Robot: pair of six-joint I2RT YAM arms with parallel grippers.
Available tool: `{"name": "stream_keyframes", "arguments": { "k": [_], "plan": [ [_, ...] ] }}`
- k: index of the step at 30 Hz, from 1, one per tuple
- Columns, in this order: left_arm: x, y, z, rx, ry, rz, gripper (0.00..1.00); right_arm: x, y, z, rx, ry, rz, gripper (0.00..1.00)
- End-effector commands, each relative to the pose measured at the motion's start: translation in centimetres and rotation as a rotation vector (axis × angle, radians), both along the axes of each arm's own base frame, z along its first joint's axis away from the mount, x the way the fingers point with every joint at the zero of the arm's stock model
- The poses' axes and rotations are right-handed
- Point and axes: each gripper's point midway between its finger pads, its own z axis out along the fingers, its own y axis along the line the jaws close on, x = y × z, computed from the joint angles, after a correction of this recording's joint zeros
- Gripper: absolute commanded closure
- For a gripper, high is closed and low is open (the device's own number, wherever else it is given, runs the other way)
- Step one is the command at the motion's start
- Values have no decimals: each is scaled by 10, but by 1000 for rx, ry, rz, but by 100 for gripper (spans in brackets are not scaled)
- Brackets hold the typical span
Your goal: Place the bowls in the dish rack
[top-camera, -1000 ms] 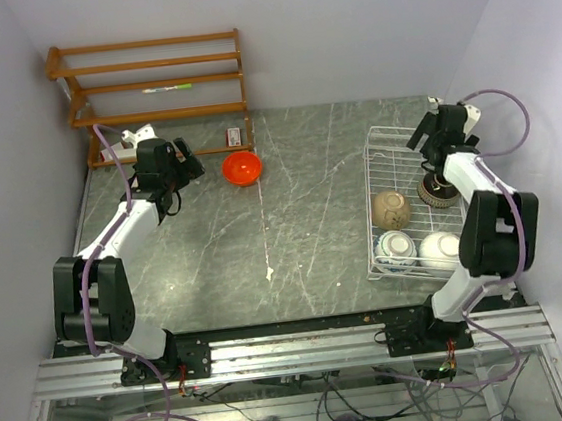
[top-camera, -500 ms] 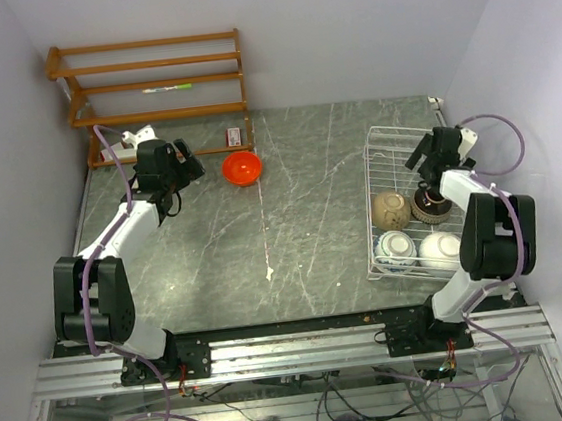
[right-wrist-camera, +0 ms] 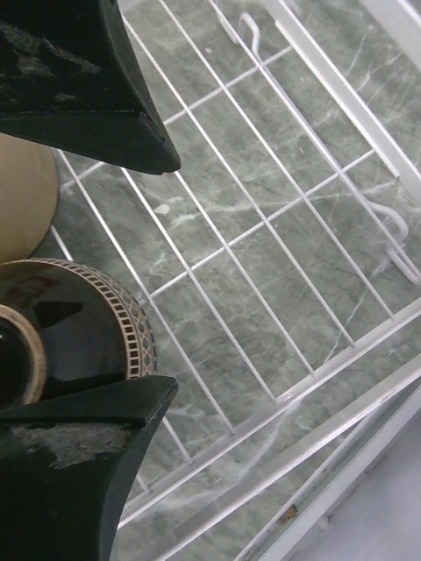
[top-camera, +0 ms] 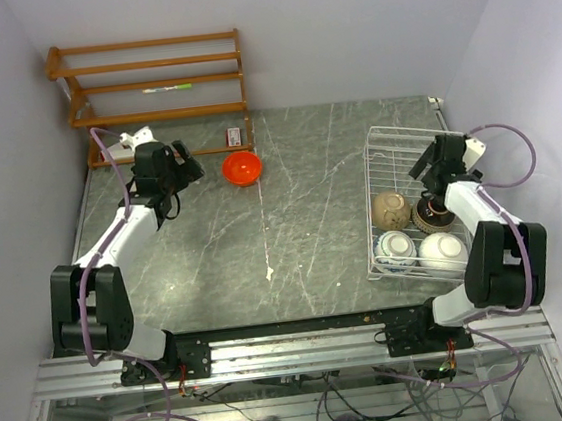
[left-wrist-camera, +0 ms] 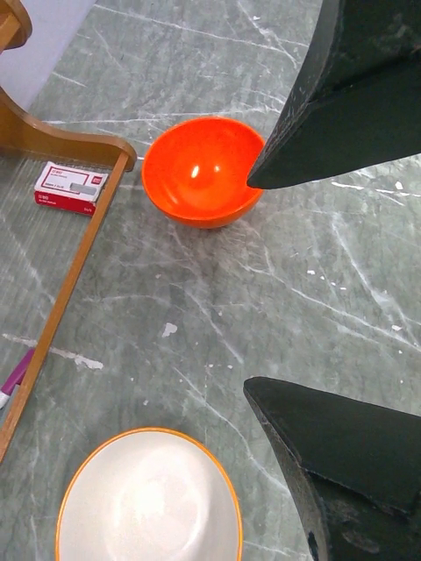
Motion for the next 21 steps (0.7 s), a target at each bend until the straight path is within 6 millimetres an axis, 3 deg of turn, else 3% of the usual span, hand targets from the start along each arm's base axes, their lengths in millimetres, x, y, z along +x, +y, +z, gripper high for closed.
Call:
{"name": "stream_keyframes", "arguments": {
  "k": [1, 4, 12, 16, 21],
  "plan": [
    [8, 13, 27, 48, -62, 53, 1, 2, 5, 46, -11, -78, 12, 2],
    [16, 29, 30, 98, -57, 116, 1, 6, 16, 75, -1, -150, 64, 2],
    [42, 66, -1, 147, 48, 199, 1, 6, 52, 138, -11, -265, 213, 2],
    [45, 74, -28, 208, 136, 206, 8, 7, 67, 148, -3, -276, 282, 2],
    [43, 79, -63, 241, 209, 217, 13, 13, 77, 137, 16, -269, 320, 2]
  ]
}}
